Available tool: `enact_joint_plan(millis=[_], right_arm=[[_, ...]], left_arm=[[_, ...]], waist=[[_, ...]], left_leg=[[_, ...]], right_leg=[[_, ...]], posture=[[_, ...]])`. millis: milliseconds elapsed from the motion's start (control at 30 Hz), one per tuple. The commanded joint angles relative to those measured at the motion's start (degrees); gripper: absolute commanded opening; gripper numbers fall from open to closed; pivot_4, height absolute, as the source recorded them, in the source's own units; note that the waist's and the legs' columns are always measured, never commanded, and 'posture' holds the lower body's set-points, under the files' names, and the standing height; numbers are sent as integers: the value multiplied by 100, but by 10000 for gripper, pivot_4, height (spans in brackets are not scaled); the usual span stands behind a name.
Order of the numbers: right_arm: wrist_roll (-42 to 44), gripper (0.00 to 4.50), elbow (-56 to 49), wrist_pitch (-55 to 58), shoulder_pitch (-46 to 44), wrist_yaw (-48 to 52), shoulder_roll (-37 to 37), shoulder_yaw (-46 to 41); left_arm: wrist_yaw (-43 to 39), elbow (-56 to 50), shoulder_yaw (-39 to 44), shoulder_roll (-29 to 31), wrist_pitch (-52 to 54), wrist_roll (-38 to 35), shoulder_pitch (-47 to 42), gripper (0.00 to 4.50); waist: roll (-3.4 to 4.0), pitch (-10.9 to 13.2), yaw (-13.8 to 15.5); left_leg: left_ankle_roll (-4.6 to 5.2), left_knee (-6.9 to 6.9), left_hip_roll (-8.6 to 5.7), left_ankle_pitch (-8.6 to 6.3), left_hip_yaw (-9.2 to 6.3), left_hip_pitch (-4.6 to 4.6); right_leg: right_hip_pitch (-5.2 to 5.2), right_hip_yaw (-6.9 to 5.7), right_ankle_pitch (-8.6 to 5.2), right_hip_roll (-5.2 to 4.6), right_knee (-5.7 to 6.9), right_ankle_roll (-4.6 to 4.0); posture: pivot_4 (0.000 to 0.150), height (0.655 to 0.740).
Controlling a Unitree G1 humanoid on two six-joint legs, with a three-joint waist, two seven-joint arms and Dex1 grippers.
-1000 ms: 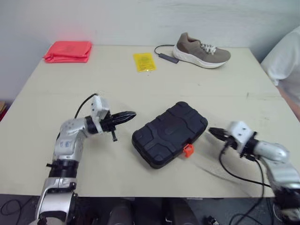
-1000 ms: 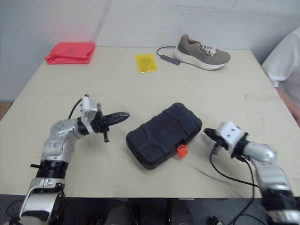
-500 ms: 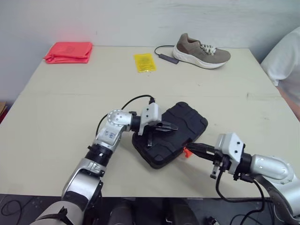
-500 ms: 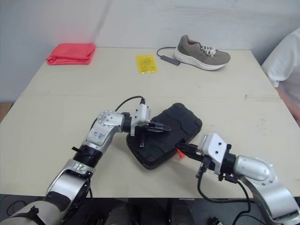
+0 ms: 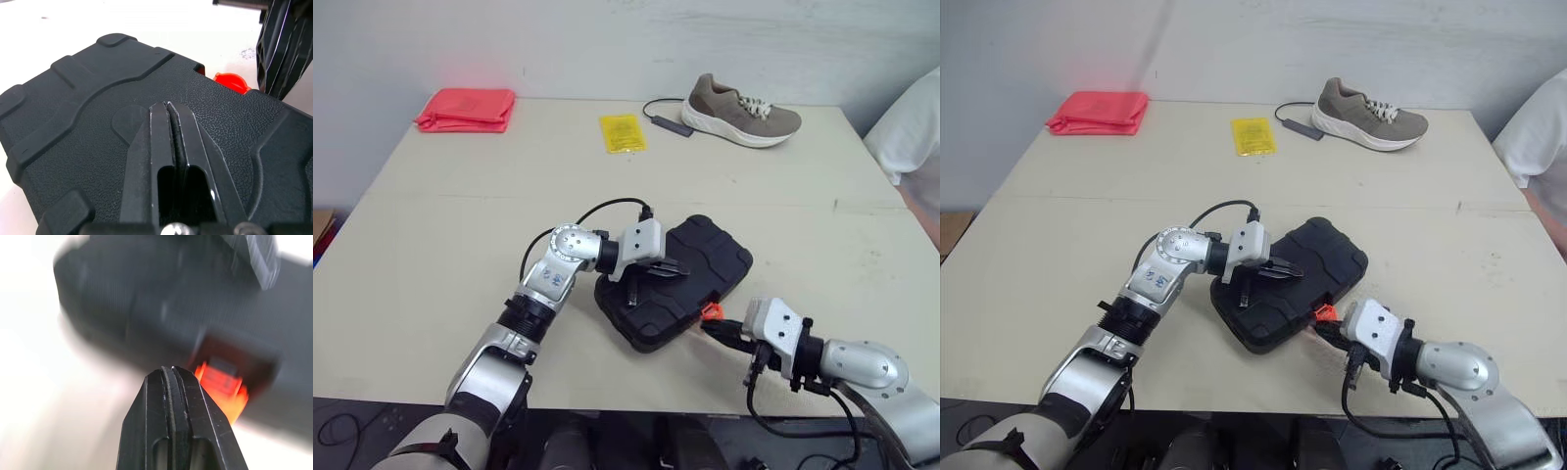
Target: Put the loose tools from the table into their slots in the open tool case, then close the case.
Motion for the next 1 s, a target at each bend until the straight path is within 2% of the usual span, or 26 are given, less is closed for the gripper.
enact_joint_plan(millis=[33,233,533,800,1000], right_arm=[[-37,0,-108,-158,135,52,-25,-170],[622,0,-346,-173,-74,-72,460,-577],[-120,0,96,-83,-213,-148,244,-285],[185,0,-86,-89,465,131,206,-623],[-119,0,221,157,260,-163,398,-208]], left_arm=[[-16,38,-152,76,142,172,171,116],[-36,-45,-167,89,217,167,193,116],[-42,-31,-204,76,245,179,179,116],[-4,81,-221,53,231,222,136,116],[19,134,-253,48,246,273,125,116]], waist=[[0,0,-2],[1,0,-29],[1,0,-51],[2,-1,-52],[3,-2,-59]], left_leg=[[0,0,0,0,0,0],[-1,0,3,0,-1,0],[0,-2,3,-1,0,-1],[0,-3,4,-1,-5,-2],[0,-3,4,-1,-6,0]], right_leg=[[0,0,0,0,0,0],[0,1,0,2,0,0],[0,1,0,0,-4,0],[4,2,0,1,-9,0],[6,2,1,-1,-9,1]], posture=[[1500,7400],[1500,7400],[1500,7400],[1500,7400],[1500,7400]])
